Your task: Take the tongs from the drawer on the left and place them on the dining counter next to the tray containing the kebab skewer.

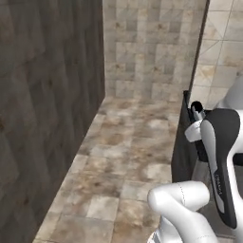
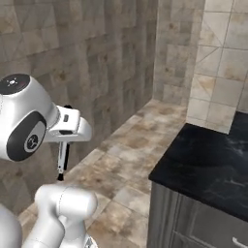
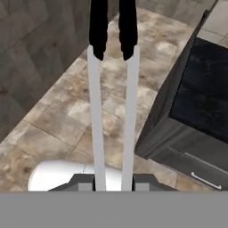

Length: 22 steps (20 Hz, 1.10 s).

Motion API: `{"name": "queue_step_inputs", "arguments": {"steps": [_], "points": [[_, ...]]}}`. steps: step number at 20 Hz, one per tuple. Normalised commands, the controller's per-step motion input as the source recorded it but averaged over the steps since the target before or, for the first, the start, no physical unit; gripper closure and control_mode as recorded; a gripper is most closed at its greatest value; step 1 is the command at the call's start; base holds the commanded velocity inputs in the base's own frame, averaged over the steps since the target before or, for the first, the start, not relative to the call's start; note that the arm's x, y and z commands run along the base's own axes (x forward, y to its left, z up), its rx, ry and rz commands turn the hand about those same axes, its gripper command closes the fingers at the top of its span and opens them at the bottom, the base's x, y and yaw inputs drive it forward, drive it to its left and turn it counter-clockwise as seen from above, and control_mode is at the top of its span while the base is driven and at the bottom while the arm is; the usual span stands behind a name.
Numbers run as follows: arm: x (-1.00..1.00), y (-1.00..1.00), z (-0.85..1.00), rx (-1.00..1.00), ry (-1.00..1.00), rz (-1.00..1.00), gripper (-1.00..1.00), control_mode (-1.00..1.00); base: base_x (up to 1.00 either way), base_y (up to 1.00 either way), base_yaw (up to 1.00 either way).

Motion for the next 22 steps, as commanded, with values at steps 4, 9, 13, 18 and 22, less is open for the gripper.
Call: {"name": "queue_step_inputs", "arguments": {"steps": [4,9,13,18,22], "points": [[0.0,0.0,0.0,0.0,0.0,0.0,1.0,1.0,0.33,0.99,-0.44],[0.0,0.0,0.0,0.0,0.0,0.0,1.0,1.0,0.77,0.55,-0.5],[0.0,0.0,0.0,0.0,0.0,0.0,1.0,1.0,1.0,0.59,-0.45],[0.0,0.0,0.0,0.0,0.0,0.0,1.0,1.0,1.0,0.61,-0.39],[0.0,0.0,0.0,0.0,0.0,0.0,1.0,1.0,1.0,0.65,-0.35]]}}
